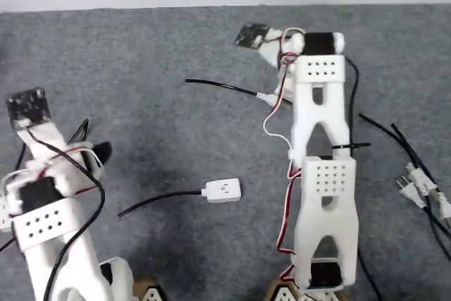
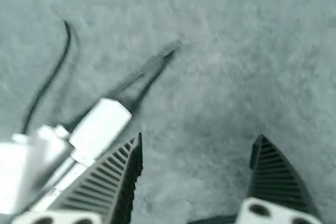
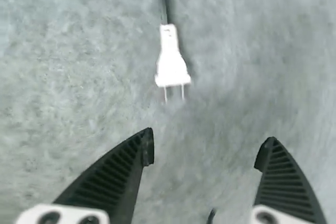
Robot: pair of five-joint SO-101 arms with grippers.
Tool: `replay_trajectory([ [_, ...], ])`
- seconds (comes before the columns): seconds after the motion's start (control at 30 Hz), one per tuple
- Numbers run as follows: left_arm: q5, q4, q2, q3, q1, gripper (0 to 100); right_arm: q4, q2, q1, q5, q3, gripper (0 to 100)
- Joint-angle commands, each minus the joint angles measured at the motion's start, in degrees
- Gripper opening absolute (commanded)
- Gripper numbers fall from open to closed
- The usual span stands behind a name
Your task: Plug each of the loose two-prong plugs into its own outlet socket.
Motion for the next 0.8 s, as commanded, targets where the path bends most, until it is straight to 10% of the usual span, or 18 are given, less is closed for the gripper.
replay_trajectory([
  [0.0, 3.78, -7.38, -1.14, 6.55, 2.73, 31, -0.75, 0.66, -2.42, 4.84, -4.04, 30.3],
  [0.2, 3.87, -21.36, -1.14, 15.08, 1.49, 31, -5.85, 6.2, -3.3, 9.41, -4.13, 30.3],
  [0.77, 4.22, -22.33, -1.05, 15.69, 1.76, 31, -19.12, 20.18, -2.86, 12.4, -4.22, 30.0],
])
